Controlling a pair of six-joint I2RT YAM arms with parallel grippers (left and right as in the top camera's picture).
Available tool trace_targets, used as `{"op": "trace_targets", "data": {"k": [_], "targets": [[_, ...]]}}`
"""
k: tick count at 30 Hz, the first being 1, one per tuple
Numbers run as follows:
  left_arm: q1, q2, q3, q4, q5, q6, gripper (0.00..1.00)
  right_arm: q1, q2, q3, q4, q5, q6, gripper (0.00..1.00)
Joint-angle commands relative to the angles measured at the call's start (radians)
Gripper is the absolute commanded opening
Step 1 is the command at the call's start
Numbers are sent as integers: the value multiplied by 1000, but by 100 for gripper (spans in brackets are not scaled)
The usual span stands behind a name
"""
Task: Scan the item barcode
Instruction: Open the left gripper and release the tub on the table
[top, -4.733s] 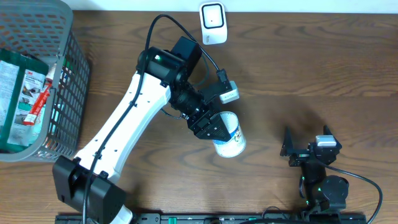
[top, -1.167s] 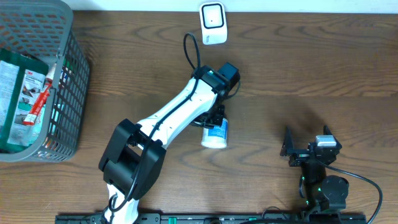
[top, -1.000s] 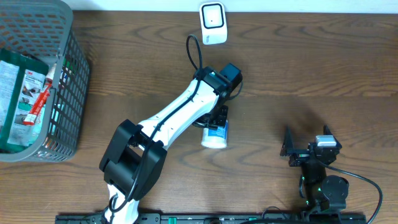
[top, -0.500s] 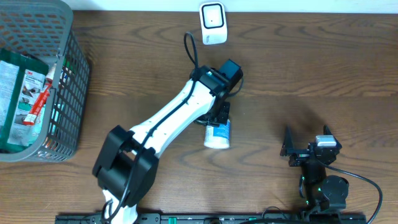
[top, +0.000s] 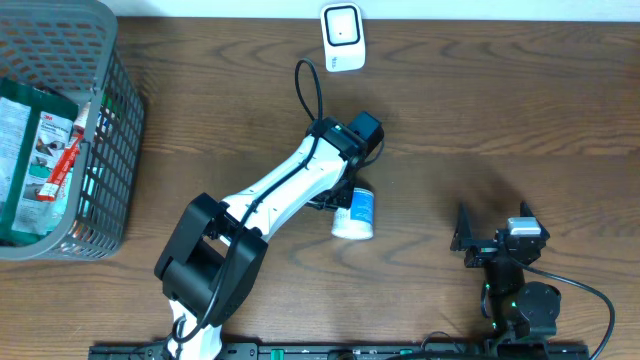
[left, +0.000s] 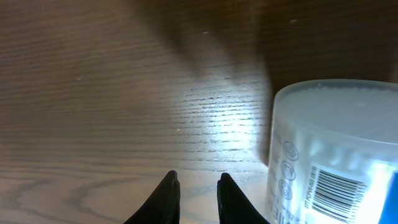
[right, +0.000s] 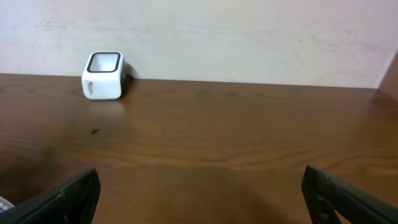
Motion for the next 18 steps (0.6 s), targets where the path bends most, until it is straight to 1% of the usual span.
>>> {"op": "trace_targets", "data": {"k": [1, 6, 11, 14, 18], "targets": [[0, 0, 7, 0, 64, 0, 19, -6, -4, -1, -4, 10, 10, 99], [2, 0, 8, 1, 63, 3, 19, -6, -4, -1, -4, 10, 10, 99], [26, -11, 19, -2, 14, 3, 19, -6, -4, -1, -4, 10, 10, 99], [55, -48, 50, -4, 8, 3, 19, -6, -4, -1, -4, 10, 10, 99], [113, -141, 114, -8, 8, 15, 19, -6, -4, -1, -4, 10, 10, 99]]}}
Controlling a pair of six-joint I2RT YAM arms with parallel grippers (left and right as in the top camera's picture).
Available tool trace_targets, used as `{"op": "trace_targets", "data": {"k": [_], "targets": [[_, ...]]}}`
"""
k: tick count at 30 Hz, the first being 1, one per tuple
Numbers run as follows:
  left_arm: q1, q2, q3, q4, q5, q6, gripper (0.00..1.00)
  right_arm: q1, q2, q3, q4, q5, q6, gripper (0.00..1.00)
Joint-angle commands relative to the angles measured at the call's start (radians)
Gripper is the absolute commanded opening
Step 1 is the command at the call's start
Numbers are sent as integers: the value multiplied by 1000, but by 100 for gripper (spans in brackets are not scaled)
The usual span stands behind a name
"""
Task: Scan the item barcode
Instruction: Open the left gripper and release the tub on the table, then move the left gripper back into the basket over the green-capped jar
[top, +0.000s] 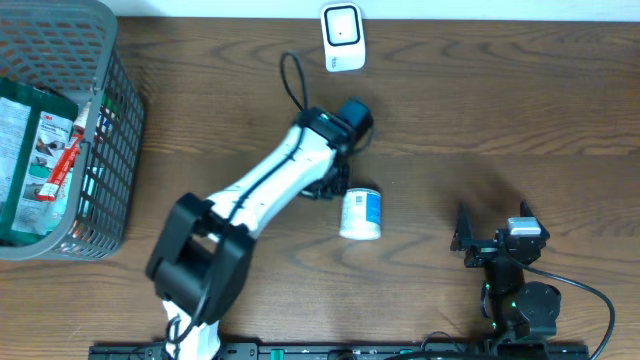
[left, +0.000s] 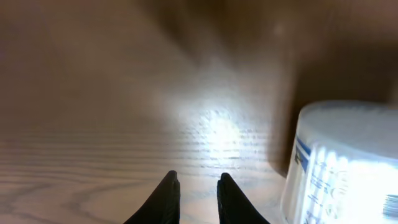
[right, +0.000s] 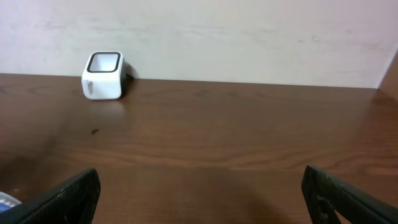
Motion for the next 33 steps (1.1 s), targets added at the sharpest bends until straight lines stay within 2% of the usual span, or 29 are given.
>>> {"op": "trace_targets", "data": {"k": [1, 4, 5, 7, 9, 12, 14, 17, 22, 25, 33], "targets": [[66, -148, 99, -10, -31, 26, 19, -6, -4, -1, -4, 10, 10, 99], [130, -230, 192, -35, -31, 72, 20, -6, -4, -1, -4, 10, 10, 99], [156, -253, 236, -50, -31, 90, 23, -6, -4, -1, -4, 10, 10, 99], [219, -287, 344, -90, -32, 119, 26, -6, -4, -1, -4, 10, 10, 99], [343, -304, 522, -142, -41, 158, 30, -6, -4, -1, -4, 10, 10, 99], [515, -302, 691, -166, -43, 188, 52, -6, -4, -1, -4, 10, 10, 99], [632, -302, 752, -165, -42, 190, 60, -6, -4, -1, -4, 10, 10, 99], [814, -301, 772, -140, -42, 190, 69, -6, -4, -1, -4, 9, 10, 99], [1016, -240, 757, -121, -42, 190, 74, -6, -4, -1, -4, 10, 10, 99], [1080, -166, 755, -120, -36, 217, 83, -6, -4, -1, -4, 10, 10, 99], [1139, 69, 755, -78, -11, 403, 88, -6, -4, -1, -4, 10, 10, 99]]}}
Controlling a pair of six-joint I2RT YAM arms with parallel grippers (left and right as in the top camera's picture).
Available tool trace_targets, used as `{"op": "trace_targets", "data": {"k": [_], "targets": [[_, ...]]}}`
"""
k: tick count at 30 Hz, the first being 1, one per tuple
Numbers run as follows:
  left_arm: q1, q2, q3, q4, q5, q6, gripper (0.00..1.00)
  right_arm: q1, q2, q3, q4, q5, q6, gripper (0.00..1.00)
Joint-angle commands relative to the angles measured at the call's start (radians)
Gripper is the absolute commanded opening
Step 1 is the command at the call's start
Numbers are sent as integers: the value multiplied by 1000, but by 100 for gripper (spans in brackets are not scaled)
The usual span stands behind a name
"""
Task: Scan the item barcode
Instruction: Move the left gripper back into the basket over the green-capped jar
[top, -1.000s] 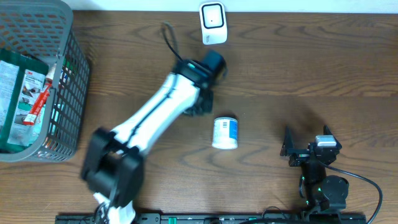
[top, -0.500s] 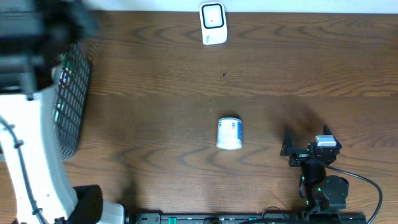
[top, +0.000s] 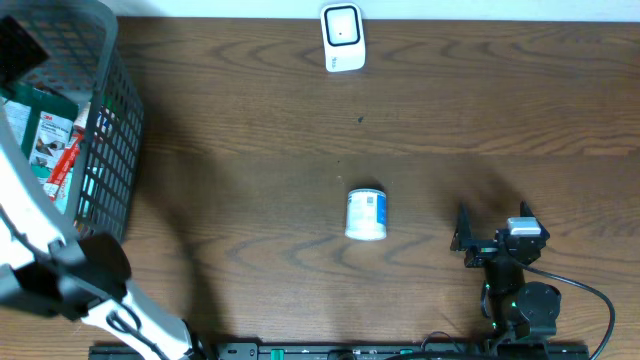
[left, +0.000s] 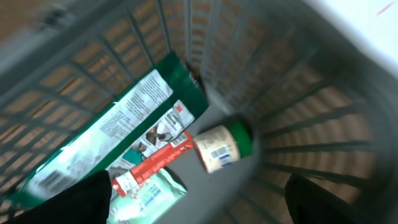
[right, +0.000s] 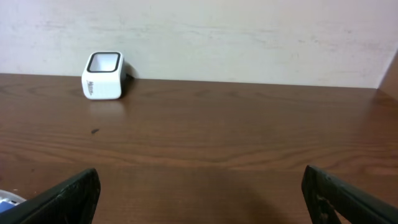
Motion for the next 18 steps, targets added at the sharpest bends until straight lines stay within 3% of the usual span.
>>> {"op": "trace_targets", "data": {"k": [1, 8, 18], "targets": [[9, 85, -3, 16, 9, 126, 88, -6, -4, -1, -4, 10, 10, 99], [9, 250, -3, 42, 129, 381, 89, -6, -4, -1, -4, 10, 10, 99], [13, 425, -3, 75, 211, 499, 90, -6, -4, -1, -4, 10, 10, 99]]}}
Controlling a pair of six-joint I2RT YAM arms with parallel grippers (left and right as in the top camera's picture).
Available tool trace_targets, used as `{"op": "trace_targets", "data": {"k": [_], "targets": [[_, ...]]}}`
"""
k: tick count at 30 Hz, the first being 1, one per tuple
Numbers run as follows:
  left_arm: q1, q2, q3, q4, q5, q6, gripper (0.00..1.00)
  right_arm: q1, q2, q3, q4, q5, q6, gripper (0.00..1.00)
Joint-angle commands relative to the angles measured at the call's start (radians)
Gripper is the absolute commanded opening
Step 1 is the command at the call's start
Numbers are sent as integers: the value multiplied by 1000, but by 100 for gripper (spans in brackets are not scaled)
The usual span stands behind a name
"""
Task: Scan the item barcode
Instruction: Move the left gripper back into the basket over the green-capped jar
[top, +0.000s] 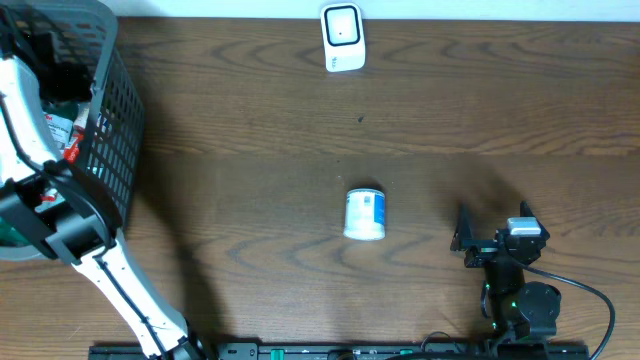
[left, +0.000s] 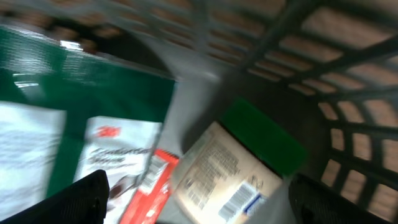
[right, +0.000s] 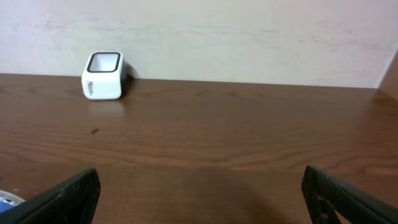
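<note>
My left gripper (left: 200, 208) is open down inside the grey basket (top: 112, 140), its fingers wide on either side of a beige bottle with a green cap (left: 231, 174) whose barcode label faces up. The left arm (top: 28, 110) reaches over the basket's rim. A white and blue jar (top: 365, 214) lies on its side mid-table, apart from both grippers. The white barcode scanner (top: 342, 38) stands at the table's far edge and shows in the right wrist view as the scanner (right: 103, 76). My right gripper (right: 199, 202) rests open and empty at the near right.
In the basket a green 3M packet (left: 81, 118) and a red-labelled item (left: 146, 193) lie beside the bottle. The basket's mesh walls (left: 336, 106) rise close around the left gripper. Bare brown table (top: 480, 120) lies between scanner and jar.
My left gripper has dropped lower in the basket, so the green-capped bottle now fills the space between its open fingers. Jar, scanner and right arm are unchanged.
My left gripper stood with fingers close together beside the jar on the table, its barcode showing. It then sat slightly off from the jar, which had shifted a little right. Later it was open above the basket's contents, and now it is low over the bottle.
</note>
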Motion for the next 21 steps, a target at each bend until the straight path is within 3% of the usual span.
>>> {"op": "trace_targets", "data": {"k": [1, 21], "targets": [[5, 55, -3, -4, 65, 77, 89, -6, -4, -1, -4, 10, 10, 99], [5, 129, -11, -28, 61, 111, 83, -6, -4, -1, -4, 10, 10, 99]]}}
